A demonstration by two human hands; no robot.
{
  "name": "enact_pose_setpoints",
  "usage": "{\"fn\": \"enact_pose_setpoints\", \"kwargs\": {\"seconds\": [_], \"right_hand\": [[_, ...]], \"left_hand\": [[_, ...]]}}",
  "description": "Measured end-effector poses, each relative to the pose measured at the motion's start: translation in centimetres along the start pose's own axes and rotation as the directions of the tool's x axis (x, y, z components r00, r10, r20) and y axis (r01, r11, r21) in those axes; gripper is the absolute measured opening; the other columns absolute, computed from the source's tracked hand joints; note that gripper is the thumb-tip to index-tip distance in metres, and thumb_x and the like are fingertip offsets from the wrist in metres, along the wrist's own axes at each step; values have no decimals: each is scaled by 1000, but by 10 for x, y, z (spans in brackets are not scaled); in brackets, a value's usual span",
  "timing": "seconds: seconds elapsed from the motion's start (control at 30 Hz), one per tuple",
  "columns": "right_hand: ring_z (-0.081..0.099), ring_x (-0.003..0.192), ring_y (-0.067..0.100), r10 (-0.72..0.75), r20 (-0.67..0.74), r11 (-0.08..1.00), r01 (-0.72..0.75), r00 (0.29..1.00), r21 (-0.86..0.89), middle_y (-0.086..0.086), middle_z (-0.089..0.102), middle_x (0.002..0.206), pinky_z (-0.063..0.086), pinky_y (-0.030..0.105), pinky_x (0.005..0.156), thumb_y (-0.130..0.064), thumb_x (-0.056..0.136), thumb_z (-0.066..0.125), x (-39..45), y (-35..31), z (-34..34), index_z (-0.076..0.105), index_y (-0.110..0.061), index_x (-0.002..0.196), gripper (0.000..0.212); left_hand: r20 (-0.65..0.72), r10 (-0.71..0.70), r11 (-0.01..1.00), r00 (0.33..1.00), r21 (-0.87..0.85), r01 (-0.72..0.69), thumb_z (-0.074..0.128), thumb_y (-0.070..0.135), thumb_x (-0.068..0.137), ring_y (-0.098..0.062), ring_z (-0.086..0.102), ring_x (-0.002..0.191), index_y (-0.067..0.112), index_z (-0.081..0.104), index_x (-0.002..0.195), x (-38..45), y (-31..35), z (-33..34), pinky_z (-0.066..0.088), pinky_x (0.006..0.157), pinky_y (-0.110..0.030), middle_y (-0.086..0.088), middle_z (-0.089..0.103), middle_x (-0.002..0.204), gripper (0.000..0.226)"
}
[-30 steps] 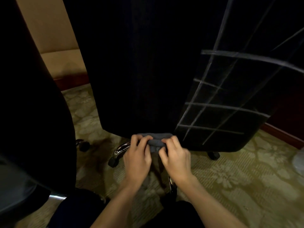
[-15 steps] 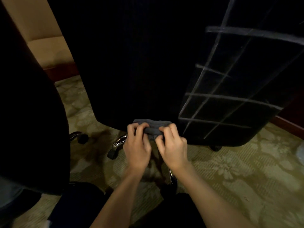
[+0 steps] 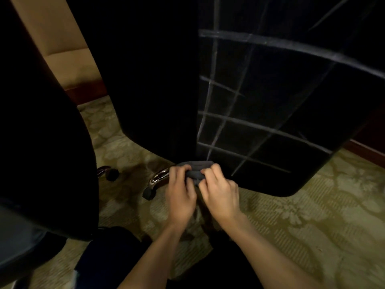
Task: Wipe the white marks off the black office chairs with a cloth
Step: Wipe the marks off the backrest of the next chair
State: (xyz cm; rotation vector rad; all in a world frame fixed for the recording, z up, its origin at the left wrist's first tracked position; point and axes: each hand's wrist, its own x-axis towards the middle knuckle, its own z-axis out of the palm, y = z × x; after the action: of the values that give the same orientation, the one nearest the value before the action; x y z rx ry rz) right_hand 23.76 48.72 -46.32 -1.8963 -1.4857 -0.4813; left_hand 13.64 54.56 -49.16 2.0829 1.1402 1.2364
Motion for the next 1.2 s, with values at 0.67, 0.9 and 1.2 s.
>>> {"fn": "enact_pose_setpoints", "kwargs": {"seconds": [0.67, 0.9, 1.2], "right_hand": [[61, 58, 23, 189, -256, 979, -202, 948, -27, 8, 60, 92, 49, 31, 42, -18, 87, 55, -32, 43, -47, 66, -9, 98, 18], [59, 58, 24, 196, -283, 979, -203, 939, 6, 10, 58, 91, 49, 32, 42, -15, 85, 56, -31, 44, -37, 59, -9, 99, 15], [60, 56, 21, 189, -200, 982, -184, 961, 40, 7, 61, 95, 49, 29, 42, -22, 87, 54, -25, 31, -31, 62, -13, 100, 18]], "left_hand": [[133, 239, 971, 962, -36, -236, 49, 21, 89, -17, 61, 94, 24, 58, 114, -13, 58, 20, 50, 74, -31, 1, 54, 110, 27], [156, 326, 942, 932, 29, -334, 50, 21, 88, -20, 64, 92, 29, 53, 116, -1, 49, 18, 55, 66, -35, 2, 52, 109, 29], [104, 327, 941, 939, 54, -334, 49, 14, 90, -24, 62, 90, 19, 57, 116, 4, 42, 14, 51, 69, -35, -5, 53, 106, 28]]}}
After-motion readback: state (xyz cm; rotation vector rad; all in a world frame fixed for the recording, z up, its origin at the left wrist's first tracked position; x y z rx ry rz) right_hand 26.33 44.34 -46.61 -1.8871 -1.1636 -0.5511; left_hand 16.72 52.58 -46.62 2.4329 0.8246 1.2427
